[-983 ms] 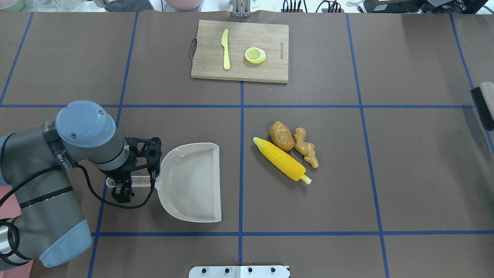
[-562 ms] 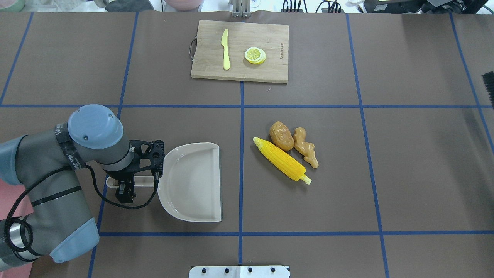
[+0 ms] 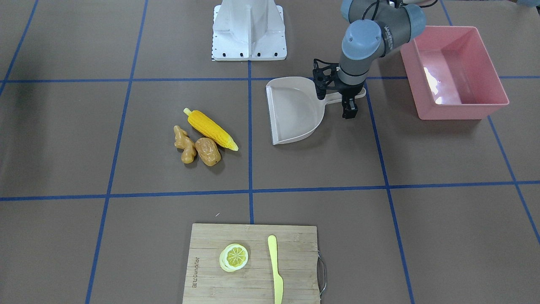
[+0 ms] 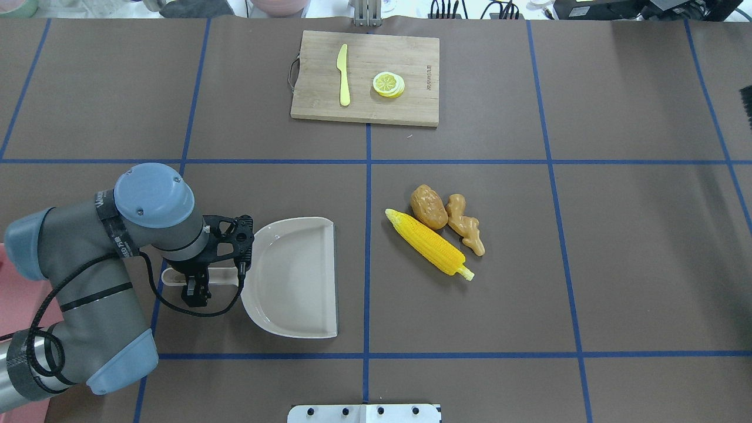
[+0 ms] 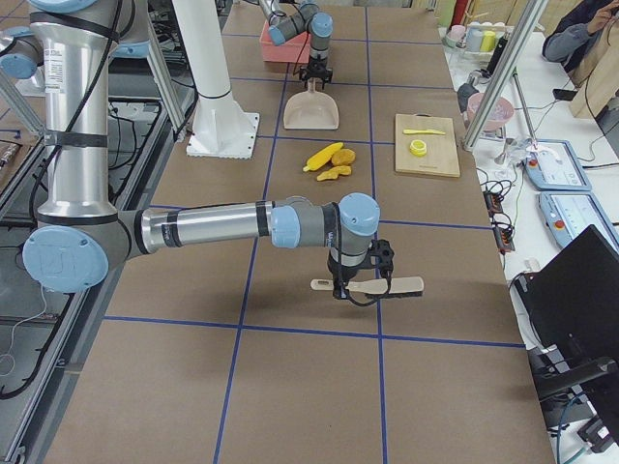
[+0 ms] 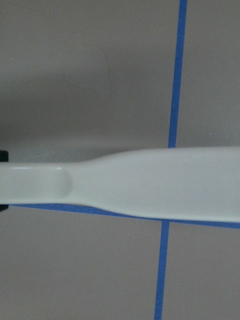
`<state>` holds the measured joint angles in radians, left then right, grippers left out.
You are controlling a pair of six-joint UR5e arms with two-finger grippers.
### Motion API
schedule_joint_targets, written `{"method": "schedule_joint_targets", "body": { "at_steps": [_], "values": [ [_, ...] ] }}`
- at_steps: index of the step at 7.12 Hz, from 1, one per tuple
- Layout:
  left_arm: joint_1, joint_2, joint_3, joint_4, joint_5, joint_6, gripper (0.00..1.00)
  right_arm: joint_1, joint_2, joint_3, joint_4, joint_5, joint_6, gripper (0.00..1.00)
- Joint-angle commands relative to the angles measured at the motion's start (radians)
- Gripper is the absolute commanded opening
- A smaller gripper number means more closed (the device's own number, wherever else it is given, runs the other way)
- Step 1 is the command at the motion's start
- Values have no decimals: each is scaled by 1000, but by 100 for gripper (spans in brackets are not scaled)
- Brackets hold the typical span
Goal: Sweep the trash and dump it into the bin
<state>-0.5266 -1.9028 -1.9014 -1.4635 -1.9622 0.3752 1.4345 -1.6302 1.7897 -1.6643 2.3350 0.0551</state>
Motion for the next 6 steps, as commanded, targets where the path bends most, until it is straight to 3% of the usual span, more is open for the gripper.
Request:
{"method": "schedule_joint_targets", "body": {
  "at_steps": [1,4,6],
  "values": [
    [-4,11,-42,2,-7,2,0,-17,4,50,-53,1,0,0],
    [-32,5,-68,44,-4,4,0,-31,4,50,-54,-17,0,0],
    [-44,-77,-64,155,2,46,0,-40,7,48,-57,-29,0,0]
  ]
}}
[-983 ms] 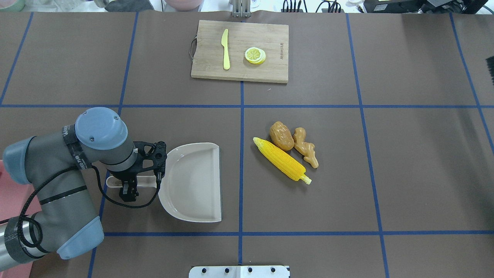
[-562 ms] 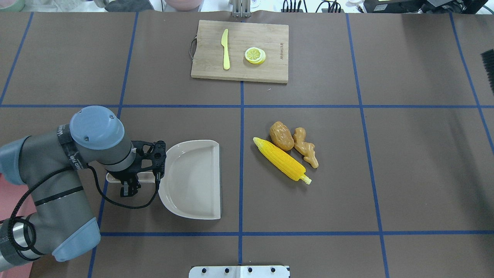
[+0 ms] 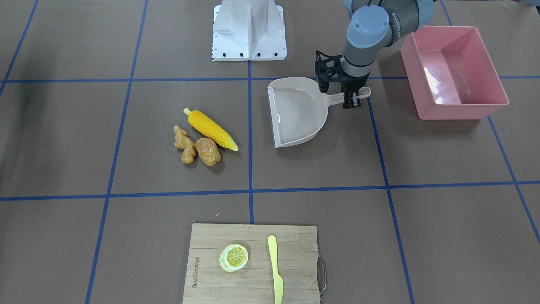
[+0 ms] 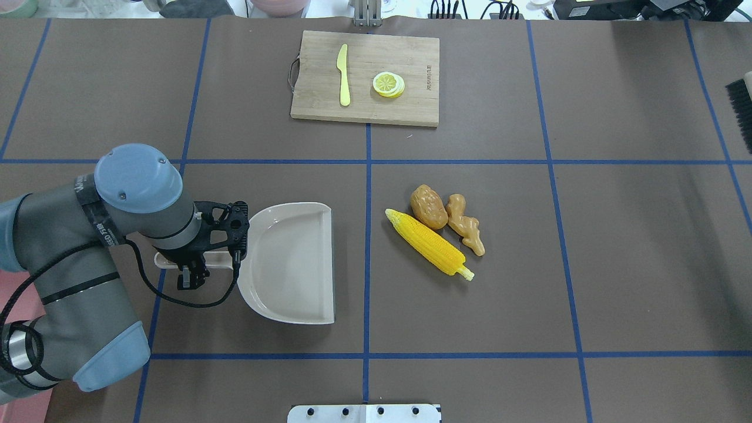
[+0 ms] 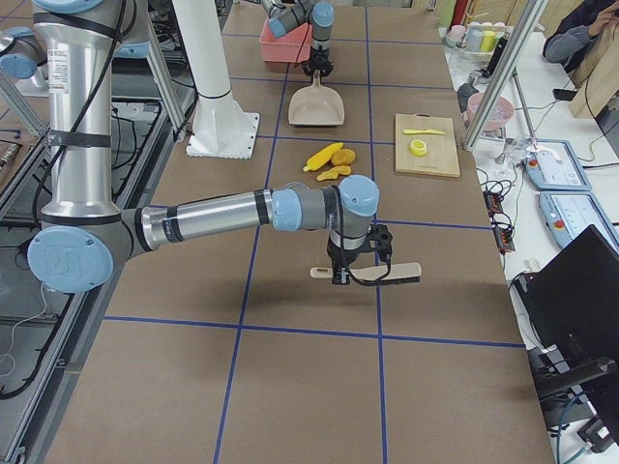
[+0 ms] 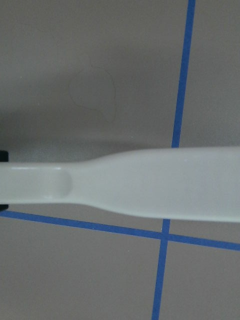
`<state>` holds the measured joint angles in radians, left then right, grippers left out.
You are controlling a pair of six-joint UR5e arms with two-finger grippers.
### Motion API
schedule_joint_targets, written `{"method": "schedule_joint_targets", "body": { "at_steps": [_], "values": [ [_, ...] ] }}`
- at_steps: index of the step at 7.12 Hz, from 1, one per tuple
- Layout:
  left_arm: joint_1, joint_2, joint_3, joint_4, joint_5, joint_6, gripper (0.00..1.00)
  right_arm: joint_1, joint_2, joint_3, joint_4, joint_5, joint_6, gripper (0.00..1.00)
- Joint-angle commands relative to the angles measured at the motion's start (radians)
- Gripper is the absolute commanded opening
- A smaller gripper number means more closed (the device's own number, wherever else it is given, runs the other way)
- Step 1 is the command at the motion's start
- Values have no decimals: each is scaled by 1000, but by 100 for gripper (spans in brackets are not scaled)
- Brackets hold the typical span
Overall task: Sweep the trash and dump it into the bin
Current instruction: 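Slide the dustpan with the left gripper up beside the corn and potato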
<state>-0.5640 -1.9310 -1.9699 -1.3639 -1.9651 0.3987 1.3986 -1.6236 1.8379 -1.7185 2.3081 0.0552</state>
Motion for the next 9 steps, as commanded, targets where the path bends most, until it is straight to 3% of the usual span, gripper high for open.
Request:
{"method": "schedule_joint_targets", "body": {
  "at_steps": [1,5,7,9],
  "values": [
    [-7,-83,31,58,6,25,0,-4,1,0,-3,-4,0,0],
    [-34,-233,158,184,49,40,0,-4,2,-2,-3,-4,0,0],
    [-40,-311,261,186,45,45,0,-4,2,-2,-3,-4,2,0],
    [-42,-342,293,174,40,45,0,-4,4,-8,-3,-2,2,0]
  ]
}}
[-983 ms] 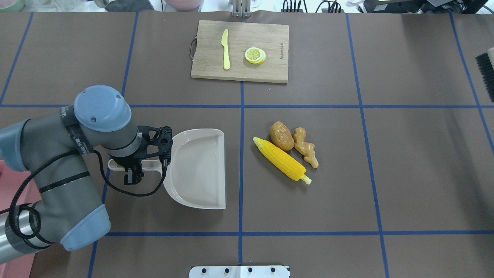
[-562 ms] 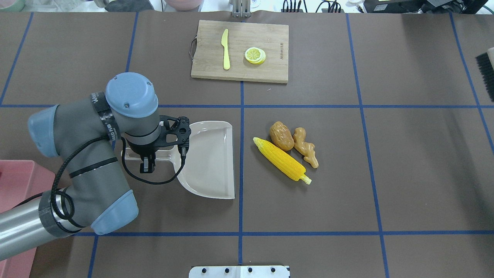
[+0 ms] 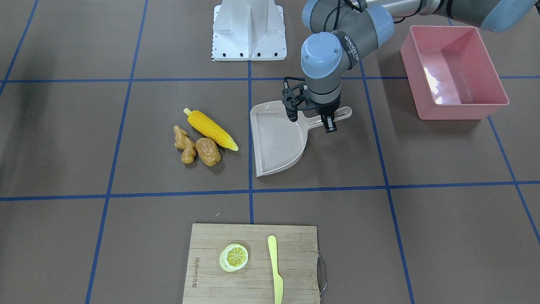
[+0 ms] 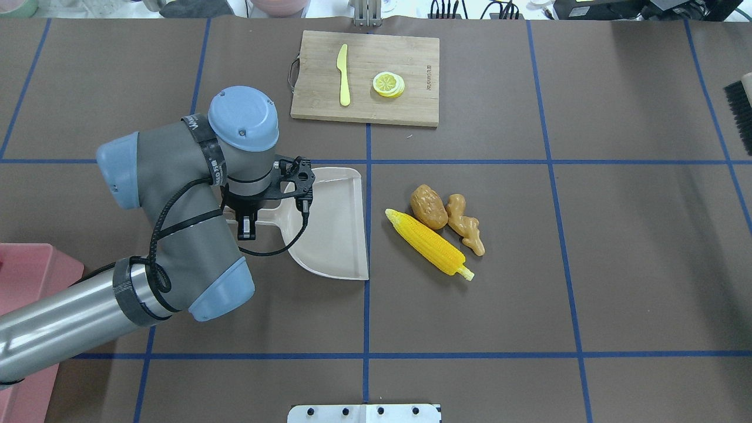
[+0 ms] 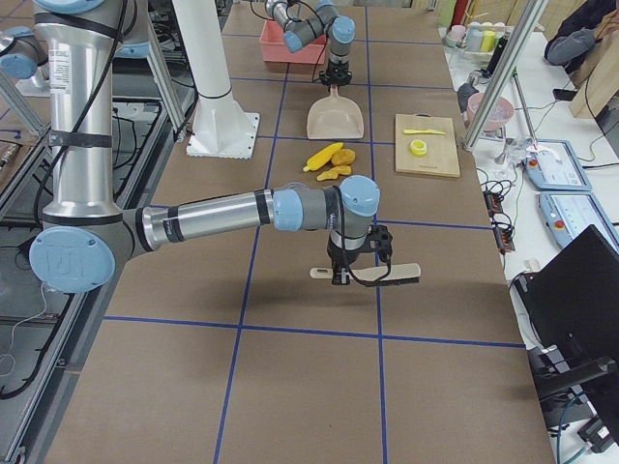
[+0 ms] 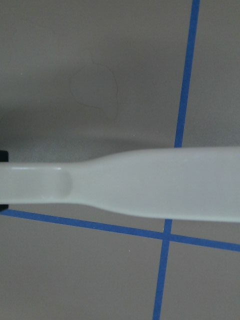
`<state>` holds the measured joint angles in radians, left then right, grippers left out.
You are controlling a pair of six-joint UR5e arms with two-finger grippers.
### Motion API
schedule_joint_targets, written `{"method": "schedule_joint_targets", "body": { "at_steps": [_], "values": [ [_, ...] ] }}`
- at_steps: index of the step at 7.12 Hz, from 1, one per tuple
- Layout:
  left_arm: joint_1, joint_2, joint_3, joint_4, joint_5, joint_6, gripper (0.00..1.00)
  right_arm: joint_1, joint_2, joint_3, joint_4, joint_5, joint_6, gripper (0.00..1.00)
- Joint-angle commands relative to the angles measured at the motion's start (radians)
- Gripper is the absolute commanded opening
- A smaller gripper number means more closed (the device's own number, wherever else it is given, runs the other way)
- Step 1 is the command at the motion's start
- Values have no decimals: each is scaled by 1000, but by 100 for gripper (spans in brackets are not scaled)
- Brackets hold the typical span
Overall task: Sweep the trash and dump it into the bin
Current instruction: 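Slide the dustpan with the left gripper up beside the corn and potato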
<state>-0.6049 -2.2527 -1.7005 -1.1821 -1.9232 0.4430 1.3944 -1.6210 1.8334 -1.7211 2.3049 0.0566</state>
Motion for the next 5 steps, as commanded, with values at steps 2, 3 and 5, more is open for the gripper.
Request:
{"method": "schedule_joint_targets", "body": {
  "at_steps": [2,3,5],
  "values": [
    [2,-37,36,-11,-7,-7,0,0,1,-5,0,2,0,0],
    [8,-50,44,-13,-8,-10,0,0,0,1,0,10,3,0],
    [10,-56,67,-39,-64,-12,0,0,-2,27,2,82,14,0]
  ]
}}
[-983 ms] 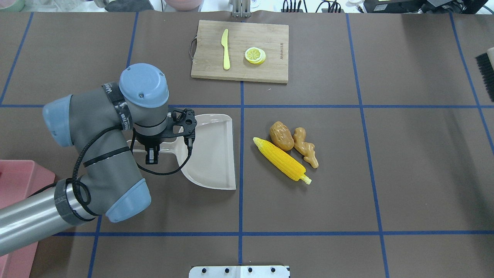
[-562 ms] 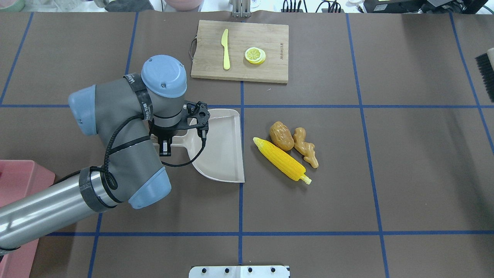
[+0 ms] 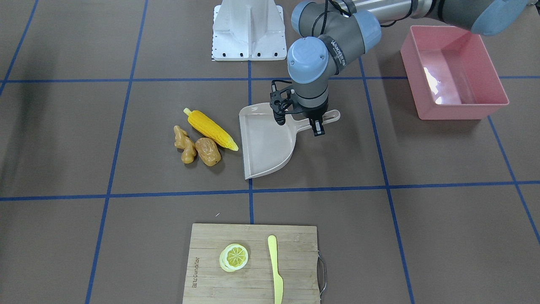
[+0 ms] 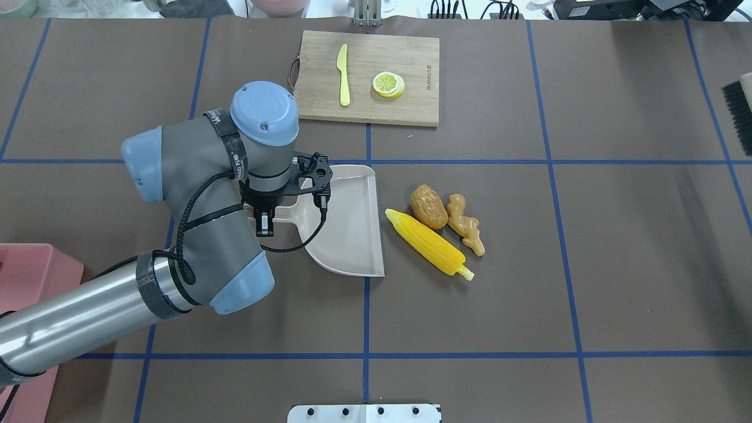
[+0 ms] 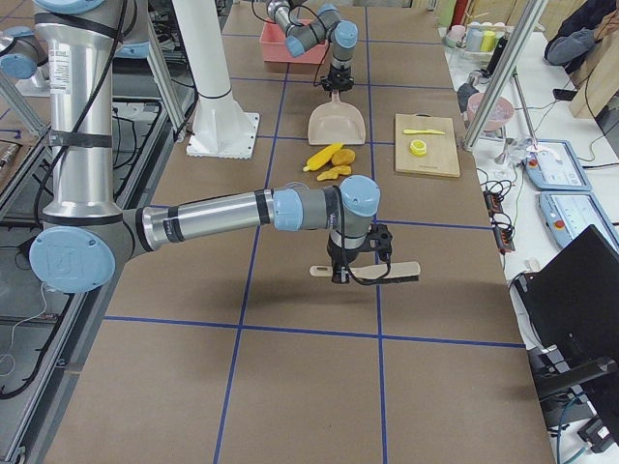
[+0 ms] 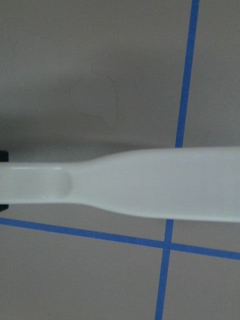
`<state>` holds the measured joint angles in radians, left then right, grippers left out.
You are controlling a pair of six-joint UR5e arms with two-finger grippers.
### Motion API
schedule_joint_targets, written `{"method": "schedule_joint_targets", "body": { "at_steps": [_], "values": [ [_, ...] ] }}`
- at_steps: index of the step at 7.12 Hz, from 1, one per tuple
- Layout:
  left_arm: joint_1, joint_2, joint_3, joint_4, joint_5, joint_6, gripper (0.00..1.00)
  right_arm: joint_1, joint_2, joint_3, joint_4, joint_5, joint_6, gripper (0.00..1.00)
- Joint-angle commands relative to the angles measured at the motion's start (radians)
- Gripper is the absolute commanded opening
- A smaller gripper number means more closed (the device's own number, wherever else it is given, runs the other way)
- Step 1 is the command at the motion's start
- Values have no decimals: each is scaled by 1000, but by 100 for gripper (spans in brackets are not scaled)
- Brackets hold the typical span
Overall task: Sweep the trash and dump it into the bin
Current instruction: 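Slide the dustpan with the left gripper up beside the corn and potato, then lower the white brush with the right gripper behind the corn and ginger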
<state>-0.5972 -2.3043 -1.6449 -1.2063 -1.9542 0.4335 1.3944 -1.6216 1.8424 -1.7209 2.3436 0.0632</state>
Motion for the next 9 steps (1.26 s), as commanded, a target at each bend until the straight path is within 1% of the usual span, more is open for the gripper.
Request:
{"method": "schedule_joint_targets", "body": {
  "at_steps": [1,2,4,6,8,9],
  "values": [
    [3,-3,17,-30,-37,2,0,-18,0,30,4,95,12,0],
    [4,-4,20,-32,-38,1,0,-62,0,53,12,133,76,0],
    [4,-4,19,-35,-38,5,0,-214,18,151,17,135,266,0],
    [4,-6,19,-48,-38,2,0,-314,98,158,23,135,419,0],
    [7,-3,22,-56,-37,2,0,-357,94,147,125,135,470,0],
    [14,-1,22,-56,-37,-1,0,-398,94,136,204,128,545,0]
  ]
}}
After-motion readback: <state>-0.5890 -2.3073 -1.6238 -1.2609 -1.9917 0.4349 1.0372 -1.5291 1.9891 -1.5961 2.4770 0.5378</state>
